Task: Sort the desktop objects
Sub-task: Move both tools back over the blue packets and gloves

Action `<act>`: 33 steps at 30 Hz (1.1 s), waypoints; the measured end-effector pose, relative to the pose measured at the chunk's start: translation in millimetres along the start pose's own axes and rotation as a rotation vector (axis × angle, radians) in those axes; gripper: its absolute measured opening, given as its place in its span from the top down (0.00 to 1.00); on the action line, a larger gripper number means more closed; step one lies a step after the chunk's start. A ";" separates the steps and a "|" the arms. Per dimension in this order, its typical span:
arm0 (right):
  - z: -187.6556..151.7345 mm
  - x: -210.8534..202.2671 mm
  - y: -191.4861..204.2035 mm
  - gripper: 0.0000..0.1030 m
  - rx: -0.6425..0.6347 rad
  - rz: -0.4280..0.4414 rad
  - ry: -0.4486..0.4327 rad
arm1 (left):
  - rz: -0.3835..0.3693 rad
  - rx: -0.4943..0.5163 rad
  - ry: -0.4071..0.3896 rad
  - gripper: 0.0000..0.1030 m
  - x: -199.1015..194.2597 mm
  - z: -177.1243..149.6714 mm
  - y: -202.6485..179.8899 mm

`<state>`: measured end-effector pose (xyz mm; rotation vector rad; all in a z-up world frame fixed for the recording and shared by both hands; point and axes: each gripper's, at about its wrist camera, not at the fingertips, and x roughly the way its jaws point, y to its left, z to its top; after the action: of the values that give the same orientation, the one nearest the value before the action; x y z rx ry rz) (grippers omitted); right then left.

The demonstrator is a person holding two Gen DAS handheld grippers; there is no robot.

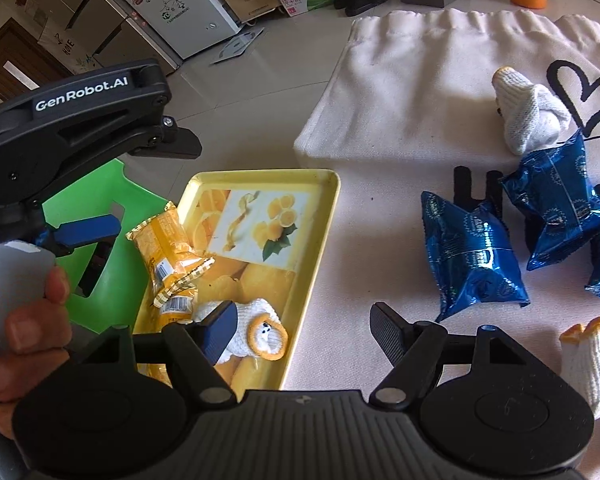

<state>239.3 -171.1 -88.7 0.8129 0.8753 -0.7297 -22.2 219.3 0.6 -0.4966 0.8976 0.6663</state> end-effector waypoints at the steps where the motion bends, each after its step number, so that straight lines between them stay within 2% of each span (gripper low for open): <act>1: 0.6 -2.2 -3.0 0.28 0.001 -0.011 -0.002 | -0.003 0.006 0.002 0.01 -0.6 -1.7 -3.0; 6: 2.6 -16.4 -24.1 0.28 0.015 -0.072 -0.008 | -0.025 0.017 0.019 0.01 -2.3 -9.5 -15.2; 18: 6.4 -56.5 -71.0 0.28 0.076 -0.138 -0.055 | -0.069 0.065 0.069 0.01 -1.4 -28.9 -50.9; 22: 5.8 -72.8 -88.9 0.28 0.095 -0.184 -0.077 | -0.089 0.100 0.090 0.01 -0.3 -38.5 -66.6; 33: 10.4 -105.8 -129.5 0.28 0.192 -0.236 -0.123 | -0.131 0.189 0.139 0.01 -1.0 -67.3 -109.4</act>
<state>90.0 -221.5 -32.0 0.8325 0.8057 -1.0735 18.2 99.5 -21.7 -0.4321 1.0378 0.4266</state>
